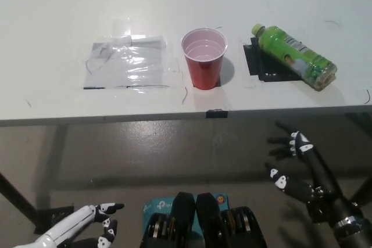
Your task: The robot uses its right hand to pick up a bottle kept in the middle of the desk and tilt it into a cup kept next to it to pour water out
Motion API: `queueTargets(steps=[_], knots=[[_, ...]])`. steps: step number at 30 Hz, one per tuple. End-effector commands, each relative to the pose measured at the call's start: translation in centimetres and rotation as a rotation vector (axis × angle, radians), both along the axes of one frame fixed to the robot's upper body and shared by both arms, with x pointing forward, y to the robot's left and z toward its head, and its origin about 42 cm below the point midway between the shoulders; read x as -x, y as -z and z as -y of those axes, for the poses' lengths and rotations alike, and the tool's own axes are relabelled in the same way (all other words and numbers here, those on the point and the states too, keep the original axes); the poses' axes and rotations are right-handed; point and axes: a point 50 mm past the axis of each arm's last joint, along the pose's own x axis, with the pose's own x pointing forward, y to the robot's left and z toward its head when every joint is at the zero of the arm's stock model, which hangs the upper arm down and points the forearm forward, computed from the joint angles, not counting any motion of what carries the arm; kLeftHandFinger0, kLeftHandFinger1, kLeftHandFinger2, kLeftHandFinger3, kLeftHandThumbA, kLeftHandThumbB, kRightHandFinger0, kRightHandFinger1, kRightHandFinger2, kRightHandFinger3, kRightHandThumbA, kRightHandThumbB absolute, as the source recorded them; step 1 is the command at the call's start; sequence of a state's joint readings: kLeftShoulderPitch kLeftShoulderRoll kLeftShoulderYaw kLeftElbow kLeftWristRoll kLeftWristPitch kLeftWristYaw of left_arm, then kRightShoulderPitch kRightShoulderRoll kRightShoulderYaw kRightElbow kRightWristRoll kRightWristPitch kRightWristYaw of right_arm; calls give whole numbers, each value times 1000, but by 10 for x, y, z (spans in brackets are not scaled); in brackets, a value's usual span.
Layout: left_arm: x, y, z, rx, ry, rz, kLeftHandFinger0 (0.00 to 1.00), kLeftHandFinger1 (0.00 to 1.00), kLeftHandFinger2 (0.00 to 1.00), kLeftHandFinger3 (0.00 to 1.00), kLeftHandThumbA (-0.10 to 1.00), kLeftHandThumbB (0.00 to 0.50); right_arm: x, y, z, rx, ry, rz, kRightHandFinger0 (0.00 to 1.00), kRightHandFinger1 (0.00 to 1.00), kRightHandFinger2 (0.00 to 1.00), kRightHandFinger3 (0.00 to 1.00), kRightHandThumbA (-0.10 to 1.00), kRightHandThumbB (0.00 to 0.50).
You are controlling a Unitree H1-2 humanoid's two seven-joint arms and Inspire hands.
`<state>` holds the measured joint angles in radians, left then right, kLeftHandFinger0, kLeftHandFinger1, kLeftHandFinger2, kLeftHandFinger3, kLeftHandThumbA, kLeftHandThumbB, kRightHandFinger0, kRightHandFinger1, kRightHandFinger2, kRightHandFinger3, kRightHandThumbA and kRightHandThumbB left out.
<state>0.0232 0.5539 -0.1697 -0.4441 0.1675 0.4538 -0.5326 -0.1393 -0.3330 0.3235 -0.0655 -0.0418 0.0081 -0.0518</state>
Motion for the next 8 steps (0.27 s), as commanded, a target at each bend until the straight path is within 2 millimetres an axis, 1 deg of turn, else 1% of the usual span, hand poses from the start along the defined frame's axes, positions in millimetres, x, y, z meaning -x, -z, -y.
queueTargets(steps=[1,2,3,4,8], knots=[[-7,-15,-6,-30,10,29,1000,1000,1000,1000,999,383,-10,-35,-5,-44,-204,-12,647,645,719,972,587,309],[-8,-16,-6,-35,11,34,1000,1000,1000,1000,1000,383,-11,-37,-5,-38,-199,-7,649,646,714,964,605,312],[-9,-16,-6,-37,15,36,1000,1000,1000,1000,1000,374,-13,-37,-3,-32,-195,-9,631,635,720,972,632,330],[-9,-16,-6,-26,13,38,1000,1000,1000,1000,997,381,-14,-38,-2,2,-187,-1,590,619,733,985,672,341],[-9,-16,-6,-27,16,36,1000,1000,1000,1000,1000,390,-14,-39,-1,40,-174,-2,616,646,756,990,684,340]])
